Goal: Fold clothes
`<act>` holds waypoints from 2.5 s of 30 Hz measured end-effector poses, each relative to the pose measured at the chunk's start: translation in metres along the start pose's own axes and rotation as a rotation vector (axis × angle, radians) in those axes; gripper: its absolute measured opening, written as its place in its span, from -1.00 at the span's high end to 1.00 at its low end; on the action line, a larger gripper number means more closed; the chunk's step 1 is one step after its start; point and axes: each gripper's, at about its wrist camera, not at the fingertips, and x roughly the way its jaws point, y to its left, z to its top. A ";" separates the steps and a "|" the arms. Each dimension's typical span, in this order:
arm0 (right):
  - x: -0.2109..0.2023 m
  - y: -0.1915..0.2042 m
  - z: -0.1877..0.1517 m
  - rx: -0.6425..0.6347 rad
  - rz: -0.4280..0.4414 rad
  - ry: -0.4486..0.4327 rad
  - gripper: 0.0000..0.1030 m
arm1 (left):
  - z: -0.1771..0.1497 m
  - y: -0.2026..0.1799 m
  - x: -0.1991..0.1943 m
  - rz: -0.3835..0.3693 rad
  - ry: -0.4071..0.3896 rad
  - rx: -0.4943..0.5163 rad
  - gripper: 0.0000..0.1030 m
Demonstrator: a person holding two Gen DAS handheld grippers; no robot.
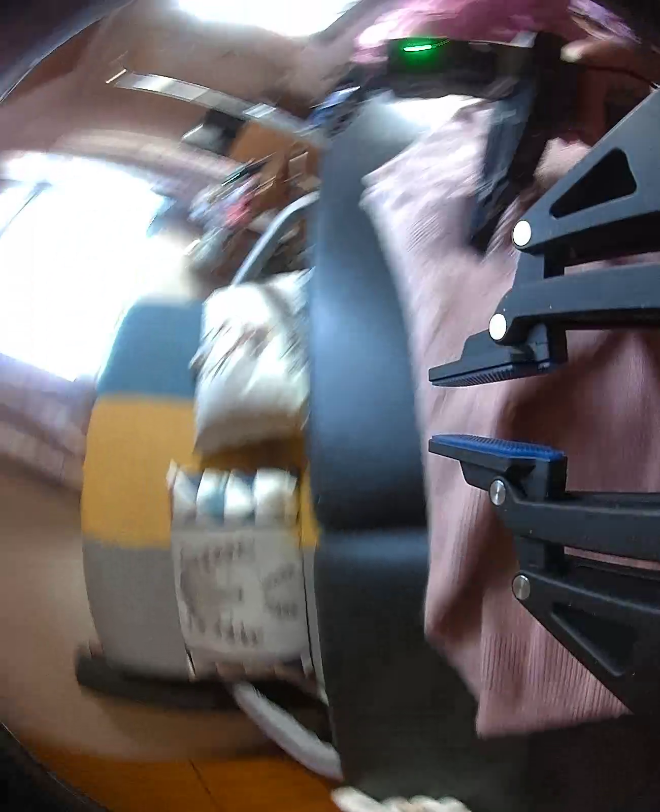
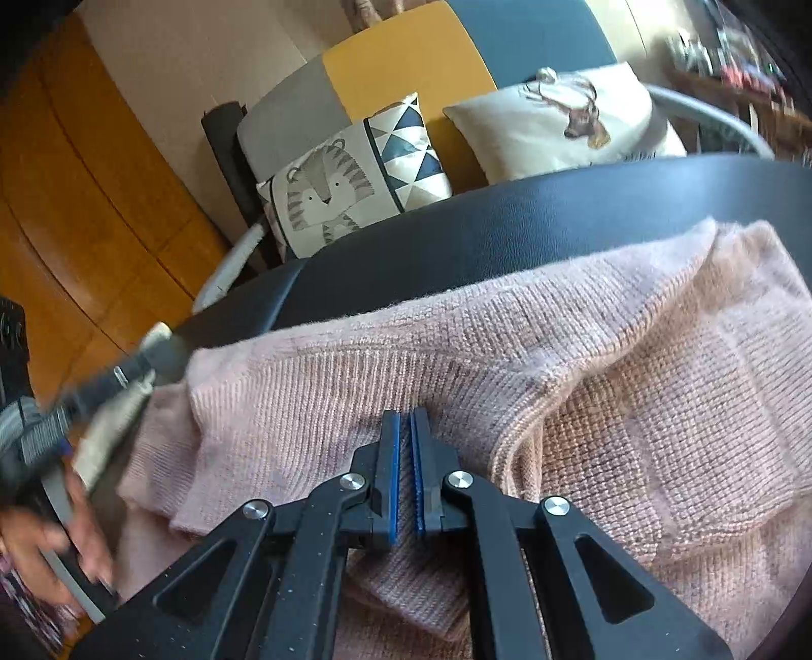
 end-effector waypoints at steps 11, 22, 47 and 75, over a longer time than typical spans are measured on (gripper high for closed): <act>-0.029 0.020 -0.016 -0.093 -0.057 0.064 0.82 | -0.037 -0.051 0.016 0.145 0.071 0.273 0.61; -0.009 0.019 -0.017 -0.106 -0.069 0.022 0.82 | -0.043 -0.039 0.016 0.117 0.024 0.209 0.56; -0.027 -0.108 0.047 -0.041 -0.329 0.002 0.81 | -0.012 0.004 0.047 0.078 0.013 0.100 0.53; -0.063 -0.012 -0.033 -0.100 -0.146 0.112 0.62 | -0.086 -0.009 -0.028 -0.037 0.107 -0.005 0.53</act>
